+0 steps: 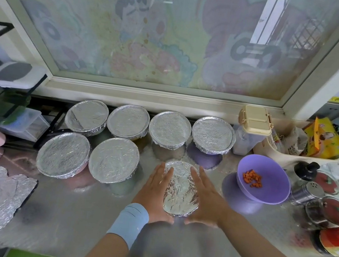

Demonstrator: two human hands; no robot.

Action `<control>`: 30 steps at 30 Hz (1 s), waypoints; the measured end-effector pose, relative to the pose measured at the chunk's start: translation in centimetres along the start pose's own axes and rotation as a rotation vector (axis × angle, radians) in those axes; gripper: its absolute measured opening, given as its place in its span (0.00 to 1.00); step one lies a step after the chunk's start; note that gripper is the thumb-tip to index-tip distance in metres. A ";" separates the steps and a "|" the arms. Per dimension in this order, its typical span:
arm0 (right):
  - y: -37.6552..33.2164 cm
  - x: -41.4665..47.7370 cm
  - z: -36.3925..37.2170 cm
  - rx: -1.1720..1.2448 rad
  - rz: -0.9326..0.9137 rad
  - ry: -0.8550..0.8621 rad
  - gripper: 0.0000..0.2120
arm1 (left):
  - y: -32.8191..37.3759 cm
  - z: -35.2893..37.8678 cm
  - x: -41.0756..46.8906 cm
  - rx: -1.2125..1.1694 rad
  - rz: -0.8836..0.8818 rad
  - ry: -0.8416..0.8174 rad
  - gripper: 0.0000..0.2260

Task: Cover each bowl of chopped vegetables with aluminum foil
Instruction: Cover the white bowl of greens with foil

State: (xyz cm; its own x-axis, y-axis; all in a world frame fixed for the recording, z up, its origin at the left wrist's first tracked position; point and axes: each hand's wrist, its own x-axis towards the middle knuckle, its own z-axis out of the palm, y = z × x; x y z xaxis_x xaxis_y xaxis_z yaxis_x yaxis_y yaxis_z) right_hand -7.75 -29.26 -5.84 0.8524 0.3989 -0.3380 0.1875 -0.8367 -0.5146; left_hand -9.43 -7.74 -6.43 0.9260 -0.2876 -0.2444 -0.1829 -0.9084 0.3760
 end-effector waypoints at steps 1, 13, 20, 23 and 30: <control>0.1 0.3 0.5 0.003 -0.001 0.027 0.72 | -0.1 0.3 0.2 0.018 -0.003 0.013 0.65; -0.1 0.0 0.2 -0.130 -0.018 0.069 0.69 | 0.5 -0.4 0.0 0.000 -0.025 -0.044 0.68; -0.8 0.7 0.1 -0.125 -0.042 0.053 0.65 | 0.8 0.3 0.0 -0.038 -0.066 -0.022 0.65; -0.3 0.7 0.0 -0.146 -0.056 0.035 0.64 | 0.9 0.7 0.0 -0.039 -0.068 -0.007 0.63; -0.1 0.5 0.5 -0.019 -0.018 0.089 0.46 | 1.6 0.1 -0.2 -0.137 -0.115 -0.013 0.45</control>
State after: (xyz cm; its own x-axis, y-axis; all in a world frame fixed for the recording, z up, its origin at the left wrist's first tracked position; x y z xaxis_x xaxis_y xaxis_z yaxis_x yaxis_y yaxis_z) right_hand -7.58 -28.75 -6.40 0.8888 0.3796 -0.2569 0.2116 -0.8369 -0.5048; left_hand -9.99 -9.19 -5.83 0.9336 -0.1889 -0.3043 -0.0285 -0.8861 0.4627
